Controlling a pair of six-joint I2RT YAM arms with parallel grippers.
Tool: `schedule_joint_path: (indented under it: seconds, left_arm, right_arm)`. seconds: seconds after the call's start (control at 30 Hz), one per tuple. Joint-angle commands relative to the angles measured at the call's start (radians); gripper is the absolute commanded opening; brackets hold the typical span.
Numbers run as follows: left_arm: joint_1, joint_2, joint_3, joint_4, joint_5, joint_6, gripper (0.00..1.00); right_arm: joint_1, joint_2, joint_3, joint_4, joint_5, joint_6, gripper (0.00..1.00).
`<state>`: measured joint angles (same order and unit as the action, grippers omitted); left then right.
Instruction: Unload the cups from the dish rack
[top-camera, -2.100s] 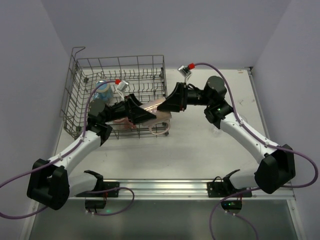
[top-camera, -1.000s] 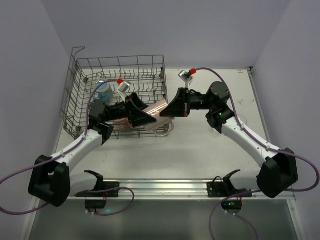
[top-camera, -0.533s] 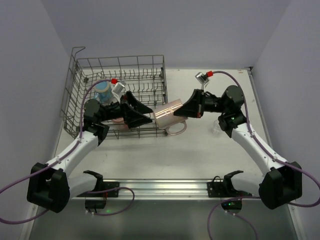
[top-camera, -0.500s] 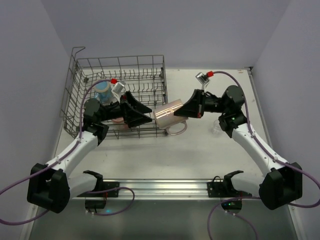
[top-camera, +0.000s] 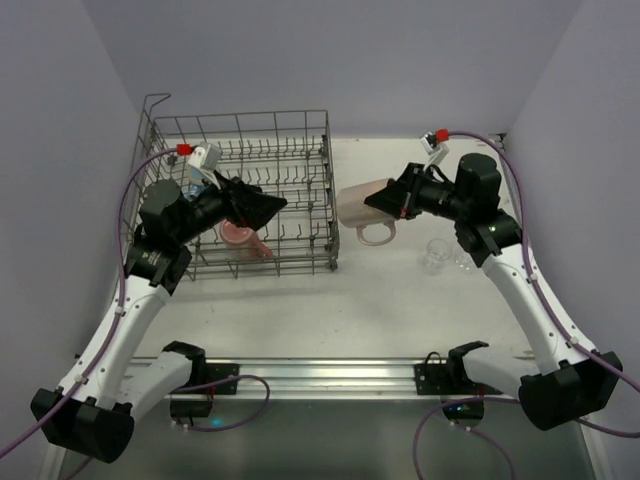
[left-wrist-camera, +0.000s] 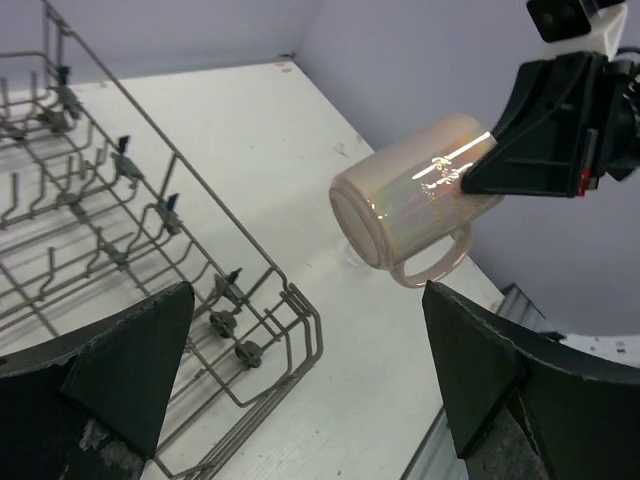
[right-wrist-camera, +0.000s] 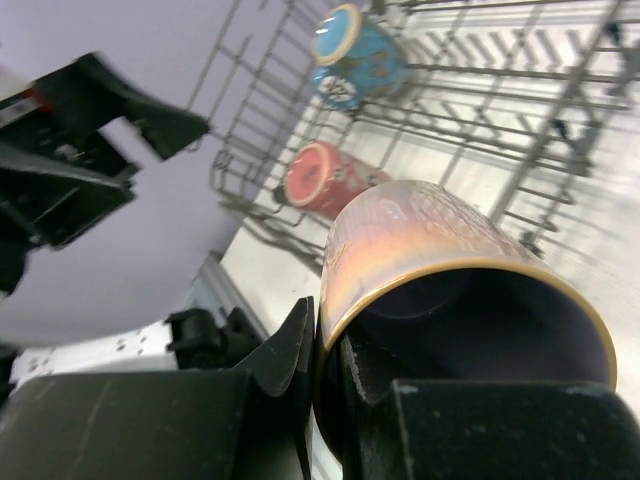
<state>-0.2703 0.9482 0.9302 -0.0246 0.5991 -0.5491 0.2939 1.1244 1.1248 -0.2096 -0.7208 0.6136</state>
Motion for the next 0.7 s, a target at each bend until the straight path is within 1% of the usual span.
schedule_joint_path:
  seconds: [0.0,0.03,0.1,0.13,0.2,0.23,0.27,0.37,0.47,0.67]
  left_arm:
    - [0.006,-0.020,0.076,-0.249,-0.217,0.115,1.00]
    - [0.006,-0.020,0.091,-0.270,-0.248,0.126,1.00]
    - [0.006,-0.012,0.105,-0.340,-0.347,0.133,1.00]
    - [0.006,-0.008,0.116,-0.360,-0.378,0.141,1.00]
    - [0.006,0.003,0.121,-0.408,-0.456,0.147,1.00]
    - [0.006,0.003,0.118,-0.417,-0.479,0.149,1.00]
    - [0.006,0.001,0.114,-0.426,-0.525,0.147,1.00]
    - [0.006,-0.003,0.107,-0.449,-0.593,0.137,1.00]
    - [0.006,-0.009,0.108,-0.468,-0.672,0.124,1.00]
    - [0.006,-0.012,0.119,-0.488,-0.739,0.110,1.00]
  right_arm:
    - [-0.009,-0.029,0.099,-0.059,0.182,-0.055,0.00]
    - [-0.009,-0.014,0.111,-0.097,0.260,-0.066,0.00]
    - [-0.009,0.008,0.145,-0.137,0.331,-0.083,0.00]
    - [-0.009,0.030,0.158,-0.167,0.398,-0.098,0.00]
    - [-0.009,0.064,0.202,-0.203,0.455,-0.118,0.00]
    - [-0.007,0.118,0.223,-0.255,0.481,-0.138,0.00]
    - [-0.009,0.141,0.239,-0.272,0.535,-0.146,0.00]
    - [-0.009,0.222,0.280,-0.306,0.618,-0.175,0.00]
    - [-0.004,0.294,0.316,-0.318,0.664,-0.193,0.00]
    - [0.048,0.442,0.450,-0.430,0.796,-0.229,0.00]
